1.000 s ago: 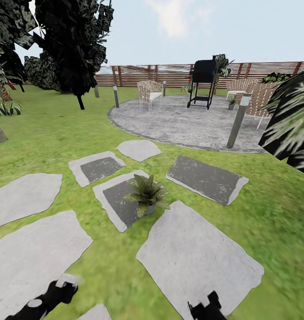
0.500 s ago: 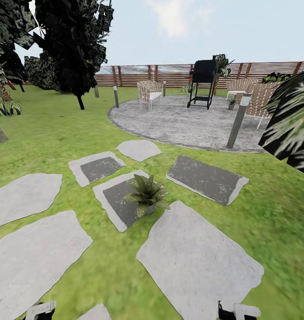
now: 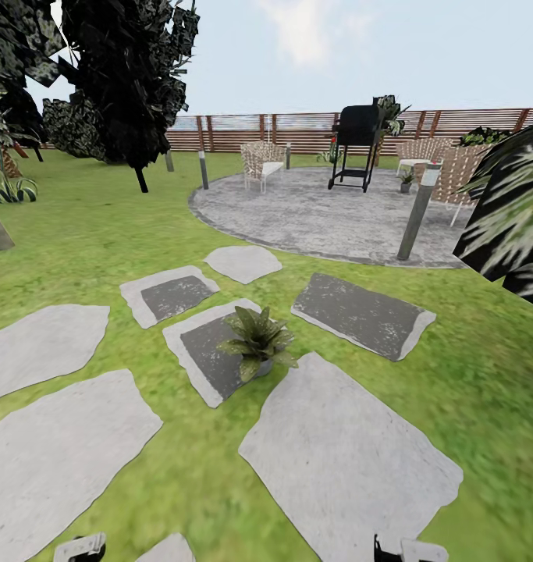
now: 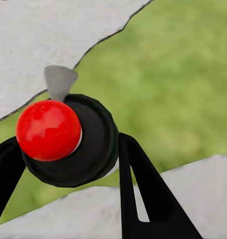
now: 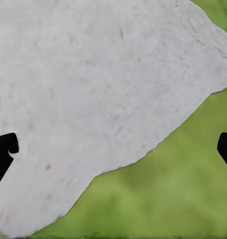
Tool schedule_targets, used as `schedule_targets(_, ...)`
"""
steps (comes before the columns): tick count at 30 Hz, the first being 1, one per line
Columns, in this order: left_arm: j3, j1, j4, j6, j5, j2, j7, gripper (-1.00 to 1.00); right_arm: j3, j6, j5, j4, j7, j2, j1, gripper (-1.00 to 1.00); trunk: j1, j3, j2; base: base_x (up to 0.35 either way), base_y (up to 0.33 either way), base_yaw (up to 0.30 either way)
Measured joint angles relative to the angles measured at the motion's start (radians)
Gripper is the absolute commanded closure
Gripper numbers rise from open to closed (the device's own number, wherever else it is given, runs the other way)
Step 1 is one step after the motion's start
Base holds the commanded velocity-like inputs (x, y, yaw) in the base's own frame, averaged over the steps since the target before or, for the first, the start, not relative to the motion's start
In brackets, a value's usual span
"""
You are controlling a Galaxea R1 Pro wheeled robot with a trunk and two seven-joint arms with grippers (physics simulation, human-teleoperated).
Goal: Pick up the pesticide atomizer in the garden and spray insectifuge to fully cover both potted plants in the garden.
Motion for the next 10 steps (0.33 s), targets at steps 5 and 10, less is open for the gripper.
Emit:
schedule_targets(5, -0.001, 0.0, -0.005, 0.0, -0.002, 0.004, 0.0, 1.0, 0.0, 0.0, 0.0, 0.002, 0.0, 0.0, 0.001, -1.0, 0.0, 0.0, 0.0, 0.0, 0.0, 0.0)
schedule_targets(10, -0.003, 0.0, 0.001, 0.0, -0.002, 0.0, 0.0, 1.0, 0.0, 0.0, 0.0, 0.002, 0.0, 0.0, 0.001, -1.0, 0.0, 0.0, 0.0, 0.0, 0.0, 0.0)
